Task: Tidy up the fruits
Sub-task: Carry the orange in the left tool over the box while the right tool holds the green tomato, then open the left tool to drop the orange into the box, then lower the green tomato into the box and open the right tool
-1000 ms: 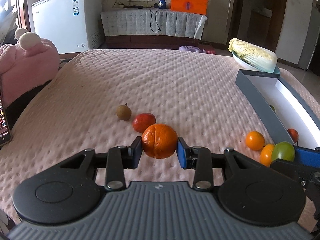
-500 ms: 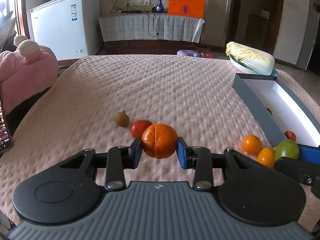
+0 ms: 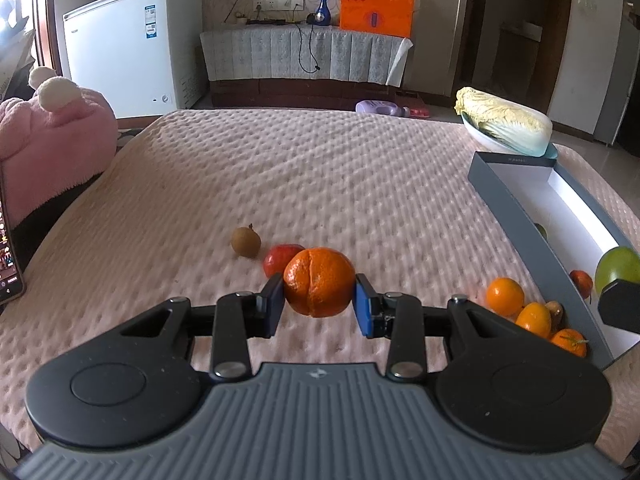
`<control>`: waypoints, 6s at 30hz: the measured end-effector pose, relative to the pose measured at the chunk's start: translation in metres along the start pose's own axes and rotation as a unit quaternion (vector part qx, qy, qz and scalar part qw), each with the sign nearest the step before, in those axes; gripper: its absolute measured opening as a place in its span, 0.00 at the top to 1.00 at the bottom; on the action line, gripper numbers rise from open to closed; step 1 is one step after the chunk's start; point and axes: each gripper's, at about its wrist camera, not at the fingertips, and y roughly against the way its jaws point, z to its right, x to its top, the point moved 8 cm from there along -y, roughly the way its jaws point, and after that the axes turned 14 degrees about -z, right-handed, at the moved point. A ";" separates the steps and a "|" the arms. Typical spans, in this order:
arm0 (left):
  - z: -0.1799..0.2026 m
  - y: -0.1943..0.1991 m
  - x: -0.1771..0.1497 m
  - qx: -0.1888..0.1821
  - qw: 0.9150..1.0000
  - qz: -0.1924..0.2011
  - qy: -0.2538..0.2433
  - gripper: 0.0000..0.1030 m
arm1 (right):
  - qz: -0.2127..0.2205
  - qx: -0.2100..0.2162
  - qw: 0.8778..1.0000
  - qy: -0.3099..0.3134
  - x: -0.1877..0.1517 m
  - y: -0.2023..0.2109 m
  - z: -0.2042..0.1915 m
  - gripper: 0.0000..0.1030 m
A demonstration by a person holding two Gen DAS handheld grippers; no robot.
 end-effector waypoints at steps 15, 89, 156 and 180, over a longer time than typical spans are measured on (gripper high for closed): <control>0.021 0.004 0.005 -0.013 1.000 0.006 -0.008 0.59 | 0.013 -0.019 1.000 -0.014 0.007 0.010 0.014 0.71; 0.273 -0.017 0.059 -0.093 0.983 0.048 -0.148 0.39 | -0.029 -0.153 0.969 -0.189 -0.032 0.035 0.158 0.71; 0.016 0.052 -0.013 -0.037 0.998 0.051 -0.021 0.34 | -0.041 -0.203 0.964 -0.166 -0.005 -0.031 0.149 0.71; 0.013 0.043 -0.016 -0.020 0.999 0.042 -0.022 0.34 | -0.041 -0.202 0.961 -0.187 -0.009 -0.020 0.158 0.69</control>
